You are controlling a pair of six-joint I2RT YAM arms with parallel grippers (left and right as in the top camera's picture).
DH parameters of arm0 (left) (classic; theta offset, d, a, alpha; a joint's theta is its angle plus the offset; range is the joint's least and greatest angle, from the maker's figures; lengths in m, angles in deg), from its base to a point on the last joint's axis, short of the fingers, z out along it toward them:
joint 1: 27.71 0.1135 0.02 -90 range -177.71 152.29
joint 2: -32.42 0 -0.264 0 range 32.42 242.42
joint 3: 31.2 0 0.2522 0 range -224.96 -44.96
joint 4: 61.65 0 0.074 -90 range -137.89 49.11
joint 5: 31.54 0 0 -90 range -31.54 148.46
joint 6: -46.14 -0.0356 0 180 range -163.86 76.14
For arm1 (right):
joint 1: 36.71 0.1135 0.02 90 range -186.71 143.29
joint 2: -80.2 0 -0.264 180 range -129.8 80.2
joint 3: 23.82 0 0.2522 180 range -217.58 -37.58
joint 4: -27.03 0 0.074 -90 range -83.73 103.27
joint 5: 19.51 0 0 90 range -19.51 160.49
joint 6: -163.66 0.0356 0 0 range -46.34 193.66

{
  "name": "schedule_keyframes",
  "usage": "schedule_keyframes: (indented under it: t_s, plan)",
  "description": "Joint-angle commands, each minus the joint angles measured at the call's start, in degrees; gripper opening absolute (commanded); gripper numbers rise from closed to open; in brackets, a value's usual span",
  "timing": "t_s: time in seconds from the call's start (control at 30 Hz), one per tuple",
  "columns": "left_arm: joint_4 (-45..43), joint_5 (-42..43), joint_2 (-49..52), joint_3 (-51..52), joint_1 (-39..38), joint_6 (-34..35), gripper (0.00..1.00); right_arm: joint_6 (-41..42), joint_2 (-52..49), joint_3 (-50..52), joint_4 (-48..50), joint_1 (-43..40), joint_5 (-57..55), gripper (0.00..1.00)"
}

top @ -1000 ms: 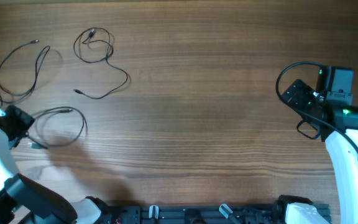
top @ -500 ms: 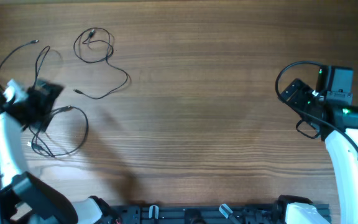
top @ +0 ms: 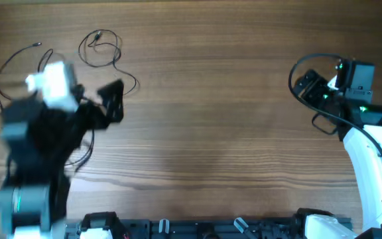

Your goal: Untangle cables

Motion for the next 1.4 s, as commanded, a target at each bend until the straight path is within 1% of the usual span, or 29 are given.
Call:
schedule_keyframes:
  t_s: [0.0, 0.07, 0.1, 0.13, 0.23, 0.33, 0.4, 0.43, 0.47, 0.5, 0.57, 0.6, 0.73, 0.87, 0.93, 1.03, 1.17, 1.3, 1.37]
  plan:
    - [5.79, -3.93, -11.02, 0.33, 0.02, -4.31, 1.00, 2.29, -0.31, -0.17, 7.39, 0.20, 5.42, 1.00]
    - [9.46, -3.91, -15.87, 0.33, 0.02, -4.31, 1.00, 4.92, -0.31, -0.17, 14.58, 0.20, 5.95, 1.00]
    - [11.91, -3.91, -18.12, 0.33, 0.02, -4.31, 1.00, 4.81, -0.17, -0.17, 19.63, 0.20, 5.95, 1.00]
    - [13.18, -3.91, -19.08, 0.33, 0.02, -4.31, 1.00, 4.79, -0.07, -0.17, 22.14, 0.17, 5.92, 1.00]
    - [21.62, -3.93, -24.17, 0.33, -0.35, -4.31, 1.00, 4.85, 0.98, -0.17, 35.26, 0.17, 5.97, 1.00]
    - [31.45, -3.93, -32.11, 0.33, -1.88, -4.31, 1.00, 4.63, 1.81, -0.17, 43.43, 0.17, 4.92, 1.00]
    - [36.65, -3.91, -36.59, 0.33, -2.75, -4.31, 1.00, 4.63, 1.81, -0.17, 46.82, 0.17, 3.67, 1.00]
    - [39.30, -3.85, -38.75, 0.33, -2.99, -4.20, 1.00, 4.66, 1.79, -0.17, 50.10, 0.17, 3.72, 1.00]
    - [41.16, -2.80, -44.02, 0.33, -2.99, -4.09, 1.00, 4.55, 1.79, -0.17, 59.56, 0.17, 3.72, 1.00]
    - [41.18, -2.82, -47.08, 0.33, -2.99, -4.09, 1.00, 2.25, 1.79, -0.17, 63.23, 0.17, 3.74, 1.00]
    - [42.71, -2.80, -47.01, -0.70, -2.99, -4.09, 1.00, -2.38, 1.86, -0.17, 63.93, 0.17, 3.74, 1.00]
    - [42.77, -2.80, -47.17, -0.72, -3.08, -4.07, 1.00, -3.37, 1.86, -0.17, 63.10, 0.17, 3.74, 1.00]
    - [42.84, -2.80, -47.15, -0.70, -3.08, -4.07, 1.00, -2.67, 1.86, -0.17, 56.98, 0.17, 4.00, 1.00]
    - [42.82, -2.78, -47.17, -0.70, -3.08, -4.04, 1.00, -2.71, 2.80, -0.17, 53.70, 0.17, 4.39, 1.00]
    - [41.33, -1.60, -47.15, -0.63, -3.08, -4.09, 1.00, -2.67, 4.46, -0.17, 53.55, 0.17, 4.42, 1.00]
    - [35.23, -6.05, -47.15, 1.31, -3.08, -4.09, 1.00, -2.71, 7.80, -0.17, 52.92, 0.20, 4.42, 1.00]
    - [27.08, -6.93, -47.15, 7.98, -3.10, -4.09, 1.00, -2.64, 12.28, -0.17, 51.89, 0.20, 4.68, 1.00]
    - [12.22, -6.51, -47.15, 17.81, -3.10, -3.30, 1.00, -2.62, 15.93, -0.17, 51.17, 0.20, 4.92, 1.00]
    - [0.42, -6.75, -47.12, 24.74, -3.10, -2.99, 1.00, -2.64, 17.73, -0.17, 51.19, 0.20, 4.87, 1.00]
